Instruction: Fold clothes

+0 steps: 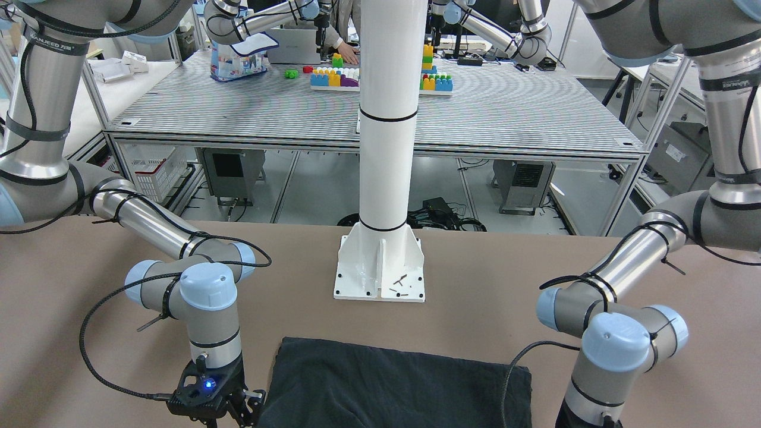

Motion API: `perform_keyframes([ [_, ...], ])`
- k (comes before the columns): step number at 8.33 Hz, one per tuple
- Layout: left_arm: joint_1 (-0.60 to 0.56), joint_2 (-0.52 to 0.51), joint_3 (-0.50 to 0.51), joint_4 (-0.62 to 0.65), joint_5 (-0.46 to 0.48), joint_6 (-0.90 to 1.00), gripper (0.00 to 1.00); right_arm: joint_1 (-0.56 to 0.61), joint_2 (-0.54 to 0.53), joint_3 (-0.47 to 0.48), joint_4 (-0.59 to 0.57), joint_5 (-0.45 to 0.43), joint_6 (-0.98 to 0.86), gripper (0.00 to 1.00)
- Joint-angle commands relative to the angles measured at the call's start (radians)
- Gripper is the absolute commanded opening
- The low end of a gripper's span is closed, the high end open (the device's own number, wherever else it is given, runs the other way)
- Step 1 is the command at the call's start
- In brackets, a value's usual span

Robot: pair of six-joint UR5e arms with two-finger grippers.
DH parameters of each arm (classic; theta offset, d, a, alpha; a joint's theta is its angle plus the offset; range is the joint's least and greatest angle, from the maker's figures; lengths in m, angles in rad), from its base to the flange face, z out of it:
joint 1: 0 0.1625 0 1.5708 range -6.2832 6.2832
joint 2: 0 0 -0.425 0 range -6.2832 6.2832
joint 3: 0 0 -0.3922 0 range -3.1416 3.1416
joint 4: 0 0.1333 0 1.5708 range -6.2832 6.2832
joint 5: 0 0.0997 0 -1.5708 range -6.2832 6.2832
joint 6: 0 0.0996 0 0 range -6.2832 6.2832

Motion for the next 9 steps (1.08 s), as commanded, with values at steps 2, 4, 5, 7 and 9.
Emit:
perform_keyframes([
  [2, 0.137, 0.202, -0.126, -0.106, -0.009, -0.007, 1.00, -0.028, -0.001, 0.004, 0.004, -0.008, 0.011, 0.94],
  [4, 0.211, 0.286, -0.114, -0.209, -0.006, -0.007, 1.00, -0.028, -0.001, 0.004, 0.005, -0.008, 0.010, 0.94],
  [5, 0.232, 0.292, -0.115, -0.219, -0.006, -0.009, 1.00, -0.028, -0.001, 0.004, 0.005, -0.009, 0.010, 0.94],
  [7, 0.277, 0.281, -0.114, -0.219, 0.014, -0.038, 0.90, -0.028, -0.002, 0.004, 0.005, -0.009, 0.007, 0.94],
  [9, 0.288, 0.274, -0.109, -0.219, 0.017, -0.040, 0.74, -0.028, -0.002, 0.004, 0.005, -0.009, 0.005, 0.94],
])
